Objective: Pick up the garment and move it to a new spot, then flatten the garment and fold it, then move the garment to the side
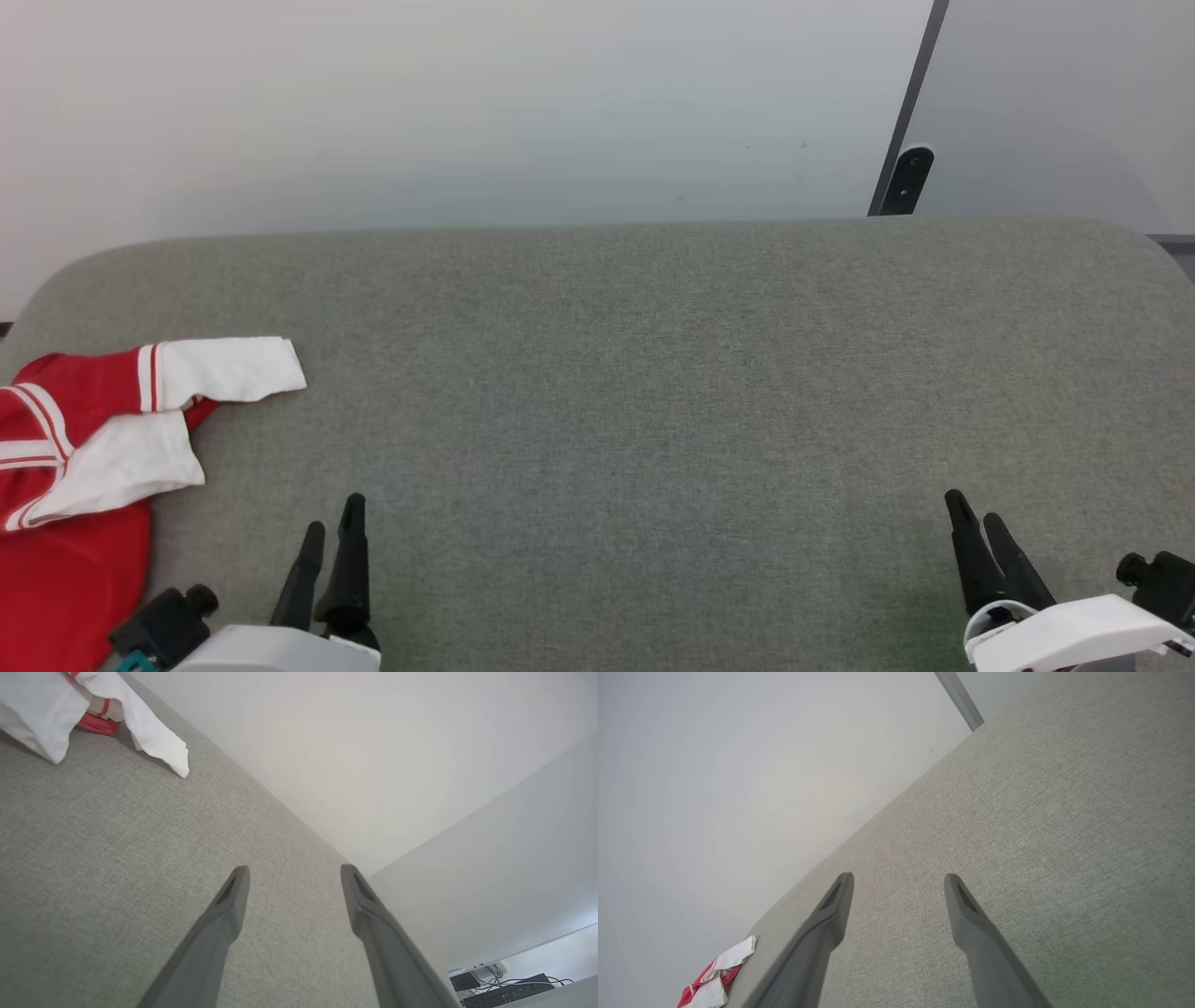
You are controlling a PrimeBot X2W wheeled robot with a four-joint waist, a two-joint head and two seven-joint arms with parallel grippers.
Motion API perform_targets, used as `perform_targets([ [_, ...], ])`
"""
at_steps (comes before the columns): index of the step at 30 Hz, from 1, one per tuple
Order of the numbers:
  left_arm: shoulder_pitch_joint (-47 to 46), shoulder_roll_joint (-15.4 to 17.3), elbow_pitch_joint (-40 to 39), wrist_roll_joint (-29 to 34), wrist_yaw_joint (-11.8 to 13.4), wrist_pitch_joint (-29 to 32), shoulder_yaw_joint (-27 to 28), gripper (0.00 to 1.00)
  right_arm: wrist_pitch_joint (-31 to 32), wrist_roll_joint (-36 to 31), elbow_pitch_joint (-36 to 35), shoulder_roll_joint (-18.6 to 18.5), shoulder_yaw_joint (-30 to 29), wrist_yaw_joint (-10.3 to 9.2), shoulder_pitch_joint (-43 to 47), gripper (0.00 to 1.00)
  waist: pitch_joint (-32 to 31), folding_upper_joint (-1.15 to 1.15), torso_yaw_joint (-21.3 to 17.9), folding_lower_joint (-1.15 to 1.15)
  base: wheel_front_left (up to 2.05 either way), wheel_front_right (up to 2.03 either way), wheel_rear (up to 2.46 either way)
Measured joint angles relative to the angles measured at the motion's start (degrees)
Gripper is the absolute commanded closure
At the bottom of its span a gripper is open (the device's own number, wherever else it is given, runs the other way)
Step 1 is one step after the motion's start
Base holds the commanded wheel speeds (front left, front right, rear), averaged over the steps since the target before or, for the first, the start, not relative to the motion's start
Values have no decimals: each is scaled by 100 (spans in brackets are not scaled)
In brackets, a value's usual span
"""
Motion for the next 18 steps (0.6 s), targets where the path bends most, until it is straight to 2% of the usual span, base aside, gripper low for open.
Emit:
perform_targets([
  [18, 116, -16, -156, 1428, 2, -314, -30, 0, -140, -1338, -107, 97, 81, 0, 45, 0, 43, 0, -39, 0, 0, 0, 0],
])
